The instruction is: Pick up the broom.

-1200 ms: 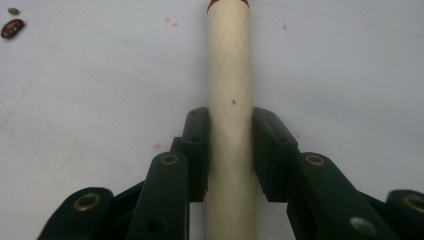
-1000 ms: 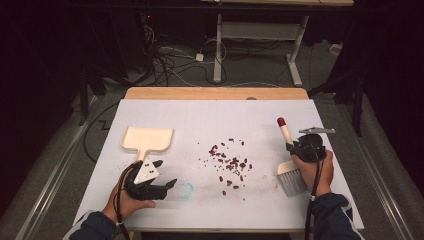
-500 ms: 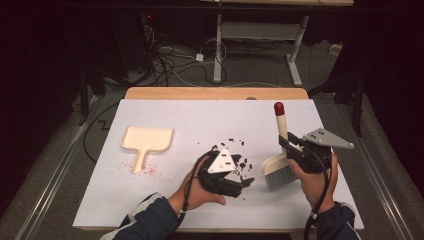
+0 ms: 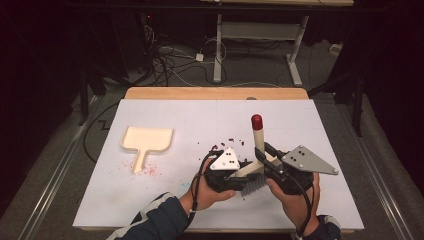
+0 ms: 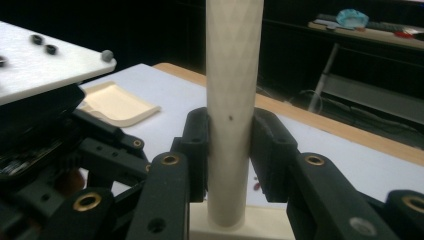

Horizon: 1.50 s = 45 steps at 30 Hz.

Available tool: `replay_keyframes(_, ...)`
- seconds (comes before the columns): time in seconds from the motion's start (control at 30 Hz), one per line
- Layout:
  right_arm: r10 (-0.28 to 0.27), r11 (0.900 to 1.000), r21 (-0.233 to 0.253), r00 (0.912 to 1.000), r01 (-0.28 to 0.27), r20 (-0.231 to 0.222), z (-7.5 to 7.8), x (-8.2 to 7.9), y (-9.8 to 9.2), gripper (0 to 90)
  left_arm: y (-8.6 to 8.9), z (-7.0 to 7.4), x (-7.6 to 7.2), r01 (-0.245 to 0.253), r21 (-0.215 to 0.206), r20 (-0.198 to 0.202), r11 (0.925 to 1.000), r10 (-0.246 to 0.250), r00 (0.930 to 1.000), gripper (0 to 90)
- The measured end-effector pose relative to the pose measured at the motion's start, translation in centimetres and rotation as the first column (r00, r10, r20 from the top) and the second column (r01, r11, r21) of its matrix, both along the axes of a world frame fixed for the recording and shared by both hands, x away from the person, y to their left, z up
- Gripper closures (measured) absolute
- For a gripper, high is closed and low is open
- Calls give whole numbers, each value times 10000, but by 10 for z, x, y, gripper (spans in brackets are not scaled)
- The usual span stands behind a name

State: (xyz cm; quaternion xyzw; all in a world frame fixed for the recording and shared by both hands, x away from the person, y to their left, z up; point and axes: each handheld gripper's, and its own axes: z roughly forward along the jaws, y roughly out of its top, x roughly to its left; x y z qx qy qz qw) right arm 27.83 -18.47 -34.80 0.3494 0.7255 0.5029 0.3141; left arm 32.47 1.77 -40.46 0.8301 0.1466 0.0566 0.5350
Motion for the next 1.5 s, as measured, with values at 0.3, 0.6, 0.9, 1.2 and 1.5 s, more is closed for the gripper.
replay_keyframes(0.3, 2994, 9531, -485, 9541, -2989, 34, 6, 0, -8, 522, 38, 20, -4, 640, 801, 444, 9947, -677, 9967, 658)
replay_keyframes(0.6, 5168, 7943, -2211, 8206, -5659, -2439, -23, 10, -2, 424, 60, 9, -21, 2385, 2063, 168, 9490, -2471, 9688, 657)
replay_keyframes(0.9, 6364, 6604, -1518, 6554, -7354, -4067, -59, 20, 15, 663, 59, 4, -18, 2763, 2152, -226, 9367, -2780, 9603, 599)
replay_keyframes(1.2, 5565, 7345, -1993, 7439, -6487, -3700, -50, 26, 0, 674, 94, 23, -16, -482, 1644, 1263, 9852, 274, 9916, 267)
replay_keyframes(1.5, 3892, 8707, -1862, 8693, -4552, -3048, -33, 45, -33, 674, 195, -27, -25, -4336, 1540, 1711, 8878, 4083, 8967, 222)
